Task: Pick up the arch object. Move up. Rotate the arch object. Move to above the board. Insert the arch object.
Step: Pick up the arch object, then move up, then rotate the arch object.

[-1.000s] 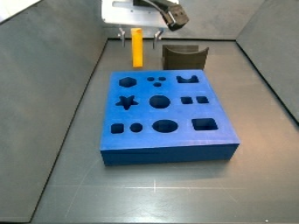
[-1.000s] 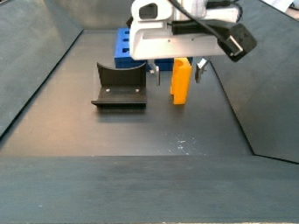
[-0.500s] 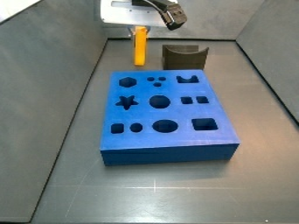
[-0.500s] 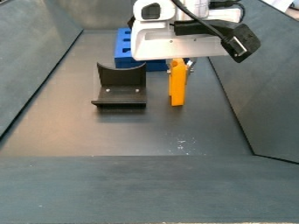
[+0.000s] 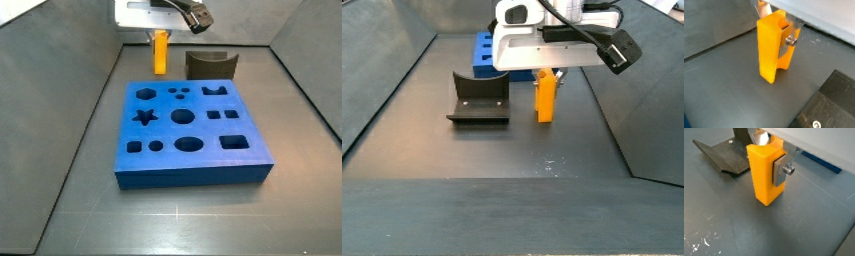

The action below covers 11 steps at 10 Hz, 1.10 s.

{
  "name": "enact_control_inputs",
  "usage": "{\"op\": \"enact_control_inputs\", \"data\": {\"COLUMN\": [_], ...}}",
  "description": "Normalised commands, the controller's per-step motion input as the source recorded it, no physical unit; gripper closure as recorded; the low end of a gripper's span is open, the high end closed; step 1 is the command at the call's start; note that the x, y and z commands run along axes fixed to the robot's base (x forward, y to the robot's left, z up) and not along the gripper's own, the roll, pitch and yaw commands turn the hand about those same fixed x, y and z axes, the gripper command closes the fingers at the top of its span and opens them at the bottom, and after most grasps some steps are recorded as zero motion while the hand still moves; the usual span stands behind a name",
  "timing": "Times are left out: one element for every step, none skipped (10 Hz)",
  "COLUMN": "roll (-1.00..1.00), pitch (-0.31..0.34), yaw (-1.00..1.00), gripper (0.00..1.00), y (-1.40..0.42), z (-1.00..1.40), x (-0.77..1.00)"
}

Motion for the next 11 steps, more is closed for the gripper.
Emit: {"op": "enact_control_inputs", "data": {"roll": [0.0,0.0,0.0,0.01,0.02,0.03,0.04,0.0,0.01,0.03,0.05], "pitch": [0.0,0.0,-0.001,0.024,0.035,0.04,0.041,0.0,-0.021,-0.041,-0.024], "yaw": [0.0,0.0,0.0,-0.01,-0.01,-0.01,-0.02,0.0,0.01,0.02,0.03], "gripper": [1.0,1.0,1.0,1.0,1.0,1.0,1.0,1.0,1.0,1.0,1.0], "y": [0.0,0.0,0.01,0.01,0.01,0.01,0.01,-0.21,-0.22,-0.2,-0.17], "z": [0.0,0.83,0.82,0.7,0.62,0.46,0.33,1.0,1.0,1.0,1.0], "x": [0.0,0.0,0.03,0.01,0.0,-0.01,-0.01,-0.34,-0.35,-0.33,-0.29]}}
